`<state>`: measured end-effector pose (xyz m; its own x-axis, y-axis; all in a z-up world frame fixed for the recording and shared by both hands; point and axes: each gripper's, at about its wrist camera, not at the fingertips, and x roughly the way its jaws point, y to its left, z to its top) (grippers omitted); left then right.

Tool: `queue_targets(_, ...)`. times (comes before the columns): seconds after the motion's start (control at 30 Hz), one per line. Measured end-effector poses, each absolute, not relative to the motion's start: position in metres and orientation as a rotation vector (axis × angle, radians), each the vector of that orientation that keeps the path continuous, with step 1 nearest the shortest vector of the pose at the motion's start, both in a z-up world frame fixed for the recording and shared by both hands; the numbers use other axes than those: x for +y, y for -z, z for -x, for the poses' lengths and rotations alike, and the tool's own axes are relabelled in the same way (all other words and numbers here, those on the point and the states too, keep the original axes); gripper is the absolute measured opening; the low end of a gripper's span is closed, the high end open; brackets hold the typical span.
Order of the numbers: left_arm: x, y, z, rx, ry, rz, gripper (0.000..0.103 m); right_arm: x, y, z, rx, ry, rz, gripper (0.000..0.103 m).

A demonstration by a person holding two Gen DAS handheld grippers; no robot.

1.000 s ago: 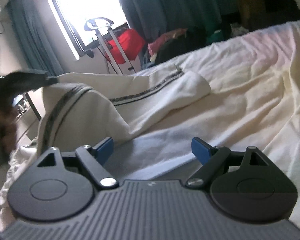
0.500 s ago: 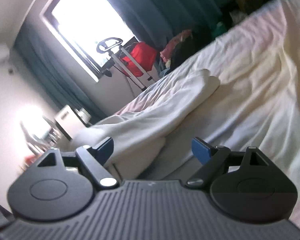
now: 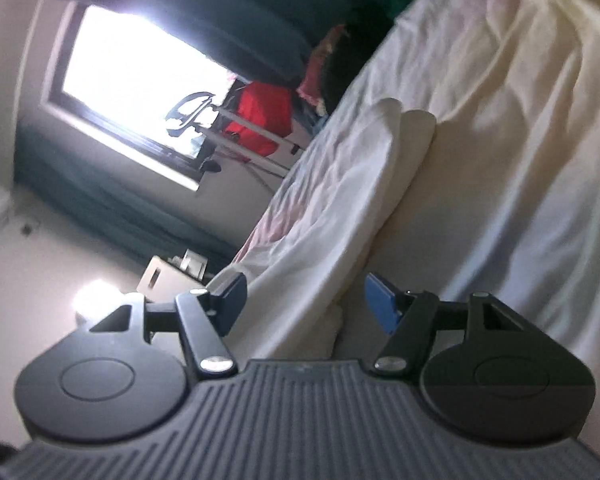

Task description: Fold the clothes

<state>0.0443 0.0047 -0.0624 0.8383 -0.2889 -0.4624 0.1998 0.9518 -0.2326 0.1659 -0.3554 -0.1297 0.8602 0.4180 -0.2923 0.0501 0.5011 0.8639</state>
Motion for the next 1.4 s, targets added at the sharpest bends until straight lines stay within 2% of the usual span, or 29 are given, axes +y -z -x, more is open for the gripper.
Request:
queue_targets(0.13,0.002,0.066,-0.05,0.522,0.235,0.184,0.003,-0.356,0.149,-0.206,0.54,-0.221,-1.026,0.067)
queue_targets(0.2,0.0,0.069,-0.053,0.522,0.224,0.171,0.003,-0.354,0.157,-0.224,0.55,-0.213,-1.012,0.048)
queue_targets(0.43,-0.005,0.082,-0.071,0.546,0.168,0.137,0.003,-0.354,0.178,-0.262,0.521,-0.211,-1.014,0.035)
queue_targets(0.5,-0.007,0.084,-0.073,0.554,0.173,0.127,0.003,-0.351,0.179,-0.264,0.501,-0.199,-0.957,0.019)
queue_targets(0.6,-0.01,0.085,-0.074,0.556,0.181,0.112,0.003,-0.348,0.175,-0.257,0.463,-0.183,-0.922,0.01)
queue_targets(0.87,-0.01,0.078,-0.066,0.535,0.239,0.101,0.003,-0.364,0.127,-0.223,0.348,-0.113,-0.843,0.008)
queue_targets(1.1,-0.025,0.073,-0.046,0.506,0.396,0.078,0.003,-0.422,0.082,-0.171,0.332,0.001,-0.87,0.009)
queue_targets(1.27,-0.033,0.079,-0.036,0.514,0.484,0.081,0.003,-0.462,0.054,-0.126,0.386,0.048,-0.9,0.009)
queue_targets(1.4,-0.033,0.083,-0.038,0.539,0.485,0.079,0.003,-0.489,0.069,-0.093,0.462,0.052,-1.039,0.011)
